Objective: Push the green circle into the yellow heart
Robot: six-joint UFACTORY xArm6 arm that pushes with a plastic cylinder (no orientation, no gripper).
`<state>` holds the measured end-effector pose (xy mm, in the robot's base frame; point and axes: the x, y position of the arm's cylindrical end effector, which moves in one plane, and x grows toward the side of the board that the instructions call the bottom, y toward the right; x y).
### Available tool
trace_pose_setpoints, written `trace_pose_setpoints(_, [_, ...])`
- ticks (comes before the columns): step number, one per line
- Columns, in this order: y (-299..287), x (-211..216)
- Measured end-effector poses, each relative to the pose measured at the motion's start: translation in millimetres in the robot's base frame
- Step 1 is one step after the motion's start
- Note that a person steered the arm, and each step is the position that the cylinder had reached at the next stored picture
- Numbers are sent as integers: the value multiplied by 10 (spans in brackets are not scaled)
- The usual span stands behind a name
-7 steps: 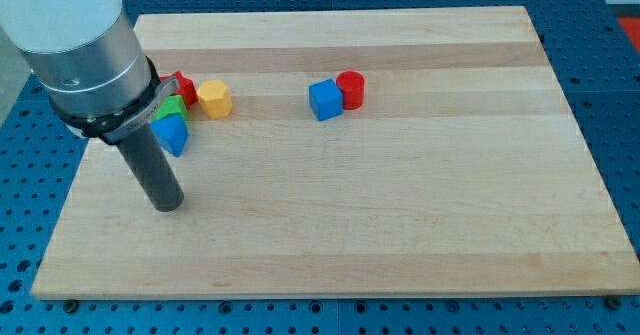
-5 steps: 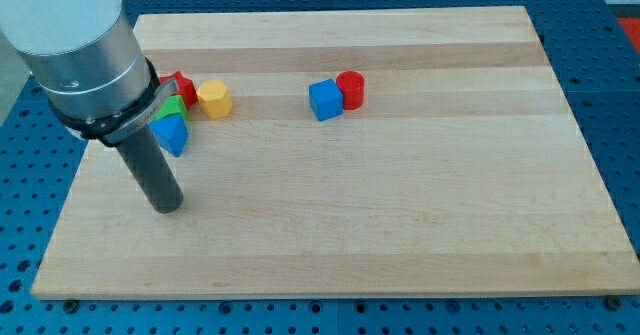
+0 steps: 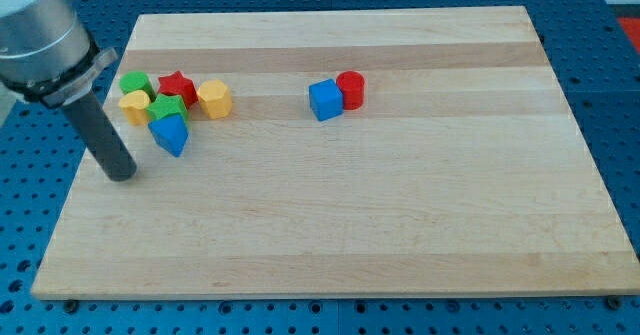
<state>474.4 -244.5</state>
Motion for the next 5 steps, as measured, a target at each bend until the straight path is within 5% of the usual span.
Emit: trace_pose_setpoints(5, [-303, -255])
